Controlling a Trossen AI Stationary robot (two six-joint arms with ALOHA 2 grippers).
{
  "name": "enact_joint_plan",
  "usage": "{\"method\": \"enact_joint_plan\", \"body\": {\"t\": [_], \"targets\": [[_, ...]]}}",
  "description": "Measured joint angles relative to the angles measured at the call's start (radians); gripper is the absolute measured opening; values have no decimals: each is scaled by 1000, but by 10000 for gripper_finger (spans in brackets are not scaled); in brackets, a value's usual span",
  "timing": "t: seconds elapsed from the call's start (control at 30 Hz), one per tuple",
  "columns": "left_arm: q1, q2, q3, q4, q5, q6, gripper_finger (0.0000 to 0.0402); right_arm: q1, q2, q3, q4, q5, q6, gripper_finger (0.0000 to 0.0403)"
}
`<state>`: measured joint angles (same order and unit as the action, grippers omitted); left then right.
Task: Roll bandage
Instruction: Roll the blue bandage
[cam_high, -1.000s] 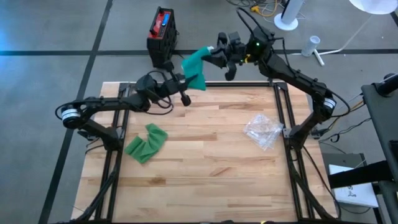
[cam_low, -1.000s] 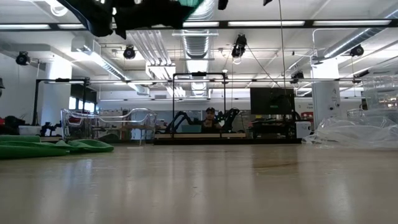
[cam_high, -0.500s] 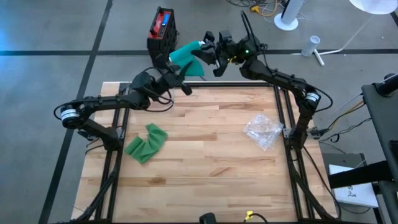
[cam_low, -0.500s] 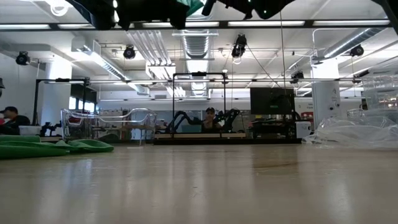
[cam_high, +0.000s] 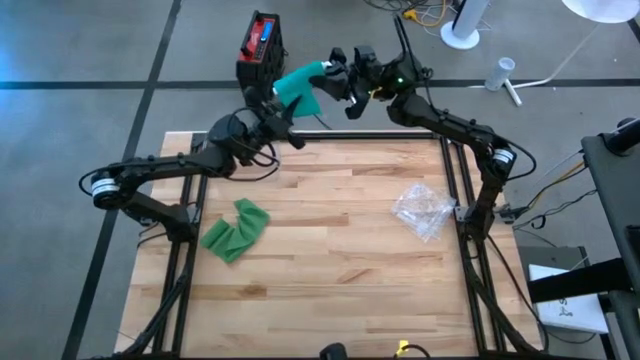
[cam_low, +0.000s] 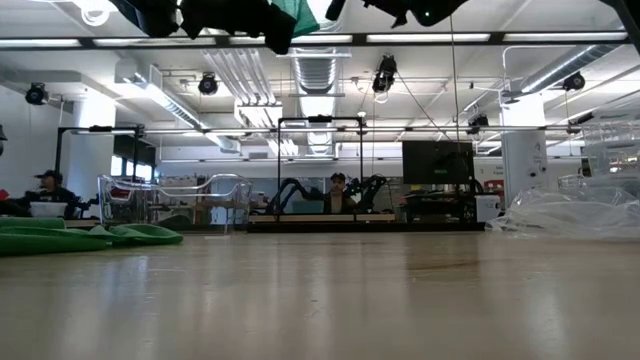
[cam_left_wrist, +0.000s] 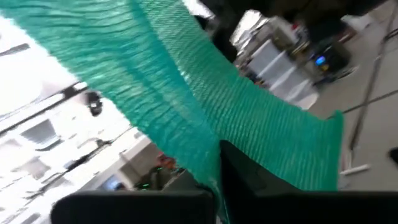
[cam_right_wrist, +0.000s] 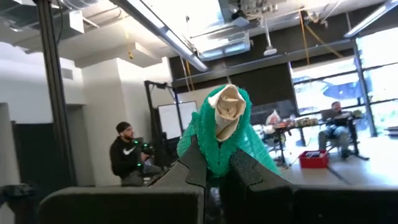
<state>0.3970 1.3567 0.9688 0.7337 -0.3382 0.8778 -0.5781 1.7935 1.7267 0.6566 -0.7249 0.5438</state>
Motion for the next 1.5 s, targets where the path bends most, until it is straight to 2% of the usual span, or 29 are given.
{"method": "enact_joint_plan", "body": {"t": [0.1, 0.2, 0.4, 0.6, 0.8, 1.0, 1.37, 1.5], "targets": [[-4, 1, 0, -10, 14, -32, 8, 8, 0, 0, -1, 22, -40, 13], [-11, -2, 0, -24, 42, -66, 30, 10, 0, 0, 4, 54, -70, 13], [-28, -47, 0, -83, 63, -148, 114, 15, 5, -4, 26, 97, -166, 13], [-28, -102, 0, -198, 61, -167, 207, 15, 63, -10, 167, 98, -151, 13], [-28, -146, 0, -284, 56, -165, 266, 15, 114, -10, 253, 100, -153, 13], [-27, -196, -1, -334, 7, -142, 279, 7, 136, -10, 267, 100, -173, 13], [-27, -209, 13, -321, 8, -178, 248, 32, 146, -13, 270, 123, -435, 13], [-28, -215, 13, -361, -27, -151, 248, 33, 146, -13, 269, 112, -422, 13]]}}
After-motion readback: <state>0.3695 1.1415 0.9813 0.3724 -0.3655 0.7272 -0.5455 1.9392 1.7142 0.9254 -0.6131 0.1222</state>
